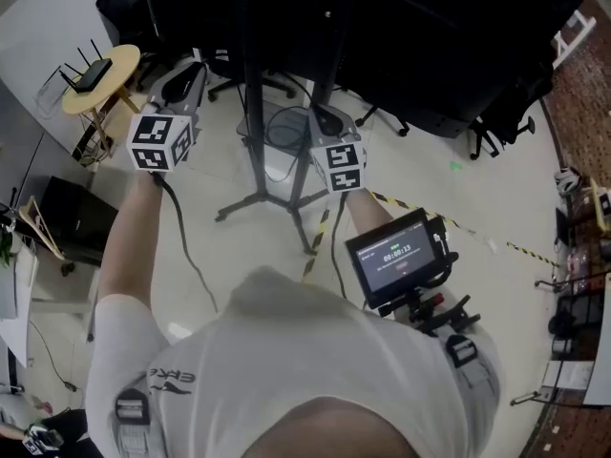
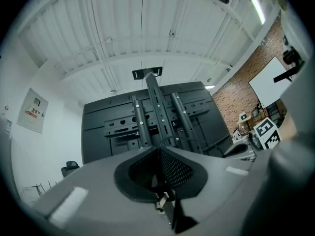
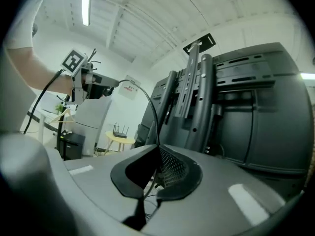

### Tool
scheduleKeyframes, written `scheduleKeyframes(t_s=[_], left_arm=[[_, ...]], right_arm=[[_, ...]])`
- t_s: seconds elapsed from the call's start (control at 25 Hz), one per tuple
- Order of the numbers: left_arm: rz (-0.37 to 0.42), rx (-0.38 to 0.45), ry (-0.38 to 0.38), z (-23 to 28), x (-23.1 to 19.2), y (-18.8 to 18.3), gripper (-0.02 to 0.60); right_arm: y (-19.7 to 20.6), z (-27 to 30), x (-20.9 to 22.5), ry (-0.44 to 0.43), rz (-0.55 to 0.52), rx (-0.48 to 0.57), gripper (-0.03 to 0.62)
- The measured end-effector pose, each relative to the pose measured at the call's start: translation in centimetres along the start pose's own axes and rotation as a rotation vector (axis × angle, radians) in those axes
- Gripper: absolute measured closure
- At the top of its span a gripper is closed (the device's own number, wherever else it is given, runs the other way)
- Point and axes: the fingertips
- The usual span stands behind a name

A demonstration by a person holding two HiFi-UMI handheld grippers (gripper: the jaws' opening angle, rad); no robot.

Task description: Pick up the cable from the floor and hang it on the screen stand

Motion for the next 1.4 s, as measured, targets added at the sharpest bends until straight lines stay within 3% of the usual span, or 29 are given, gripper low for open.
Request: scheduleKeyframes(t_s=[0.2,0.36,0.72,0.88,1.12,1.4], left_arm=[[-0.024,-0.002,0.043,2.5,0.3,1.4,0.557],[-0.027,-0.003,0.079,5.5,4.1,0.0,0.557],[-0.028,0.013,0.112,9.9,8.1,-2.2,0.557],[-0.034,0.021,0.108,9.9,5.7,-1.3,0.556],[-0.003,0.074,0.120,11.9,3.9,-3.9,0.557],[0.012,0.161,0.205,14.5,-2.4,-6.2,0.556]], right_arm=[[-0.8,0.0,4.0,0.085,-0.019,0.016,0.571],[-2.2,-2.6,10.1,0.150,-0.037,0.037,0.571],[-4.4,-4.7,17.5,0.236,-0.046,0.075,0.569],[-5.7,-2.9,16.5,0.254,-0.050,0.097,0.569],[-9.1,-1.4,18.4,0.299,-0.077,0.137,0.569],[-15.0,2.5,18.4,0.413,-0.140,0.180,0.566]])
Point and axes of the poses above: the fingertips, and each gripper's own axes: z forward along the fingers, x to its right, y out of its underside, and after that the axes turned 14 degrees about y, right-handed
